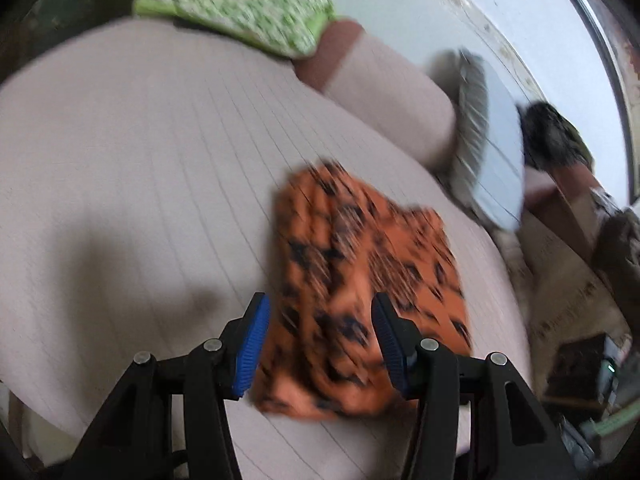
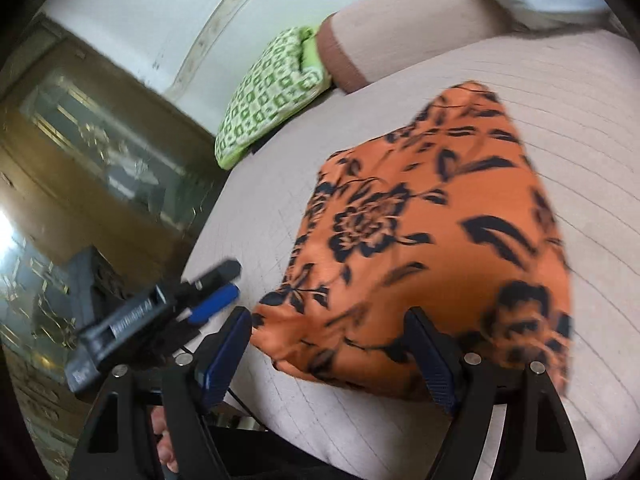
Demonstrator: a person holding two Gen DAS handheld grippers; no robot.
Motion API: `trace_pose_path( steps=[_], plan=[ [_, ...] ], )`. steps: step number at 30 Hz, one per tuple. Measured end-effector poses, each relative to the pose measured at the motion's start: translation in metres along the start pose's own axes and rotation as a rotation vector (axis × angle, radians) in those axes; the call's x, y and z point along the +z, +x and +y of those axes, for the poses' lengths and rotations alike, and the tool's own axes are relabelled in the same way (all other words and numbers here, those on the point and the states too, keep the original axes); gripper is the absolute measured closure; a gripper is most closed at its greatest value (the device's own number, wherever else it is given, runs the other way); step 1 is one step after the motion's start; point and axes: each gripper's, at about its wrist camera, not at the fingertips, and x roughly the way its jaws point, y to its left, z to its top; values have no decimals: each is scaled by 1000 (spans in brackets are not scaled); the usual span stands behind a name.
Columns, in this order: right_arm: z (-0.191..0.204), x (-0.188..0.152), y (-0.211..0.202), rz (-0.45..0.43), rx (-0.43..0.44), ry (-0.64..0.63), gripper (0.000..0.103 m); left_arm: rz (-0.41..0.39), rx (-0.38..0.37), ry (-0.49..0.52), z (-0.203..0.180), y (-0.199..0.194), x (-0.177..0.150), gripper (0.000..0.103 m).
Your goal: Fold small clothes
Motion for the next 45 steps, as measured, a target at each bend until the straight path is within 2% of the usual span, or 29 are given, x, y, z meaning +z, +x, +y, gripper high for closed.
trace_pose_path(
  steps=[4,5,6,8,9,11,13,15,16,17,18,19,21,23,27,29,30,31,32,34,35,36,38,40,42,43,44,45],
  plan=[
    [-10,-6,-21,-36,26,45,22,78,-41,-38,-2,12,-19,50],
    [-14,-5,-20,-40,35,60,22,89,-43,-40,-5,15,-23,54],
    [-20,-5,-20,-38,49,80,22,96,-35,-32,-7,18,-25,67],
    [-24,-10,-25,-37,61,96,22,80,-1,-22,-11,24,-24,84],
    [-28,-10,-24,-34,70,106,22,77,1,-46,-8,25,-23,88],
    [-32,-11,-26,-24,88,124,22,43,-13,-109,0,16,-23,91],
    [-37,-11,-27,-26,104,133,23,-22,18,-74,-7,2,-29,91],
    [-42,-11,-23,-19,113,151,23,-12,64,-70,-8,5,-41,90],
    [-46,-12,-20,-6,112,162,23,49,95,-138,5,20,-50,90],
    [-51,-12,-17,3,123,181,23,93,95,-200,17,32,-55,90],
    [-53,-13,-16,6,137,198,23,99,69,-242,26,35,-56,89],
    [-55,-13,-17,6,149,206,23,92,56,-248,27,32,-53,89],
    [-53,-10,-21,7,157,200,23,51,88,-189,16,25,-49,87],
    [-49,-1,-28,-5,172,203,23,58,130,-139,10,31,-54,86],
    [-36,19,-36,-36,191,144,23,63,136,-137,10,36,-54,85],
    [-44,25,-21,11,199,159,21,68,132,-146,9,35,-53,84],
    [-56,23,-3,80,154,197,20,75,130,-154,8,31,-50,83],
    [-65,21,6,115,151,240,20,76,129,-165,7,25,-49,82],
    [-68,20,6,108,176,257,20,42,161,-162,2,11,-44,79],
    [-63,22,0,100,178,245,20,-65,228,-99,-17,-14,-37,66],
    [-60,24,0,106,170,236,20,-140,237,-35,-32,-26,-31,54],
    [-56,26,-1,111,163,224,20,-177,230,11,-44,-30,-27,48],
    [-50,32,-4,110,159,195,20,-200,192,116,-69,-25,-15,46],
    [-50,38,-12,82,145,190,20,-150,179,193,-90,4,-5,46],
    [-56,45,-25,47,150,199,20,-86,201,198,-91,34,-1,46],
    [-57,50,-28,38,160,202,20,-43,224,199,-87,53,-2,46],
    [-59,55,-28,37,172,204,20,27,287,193,-77,77,-5,47],
    [-65,60,-22,54,199,219,20,50,323,184,-67,88,-9,45]
  ],
)
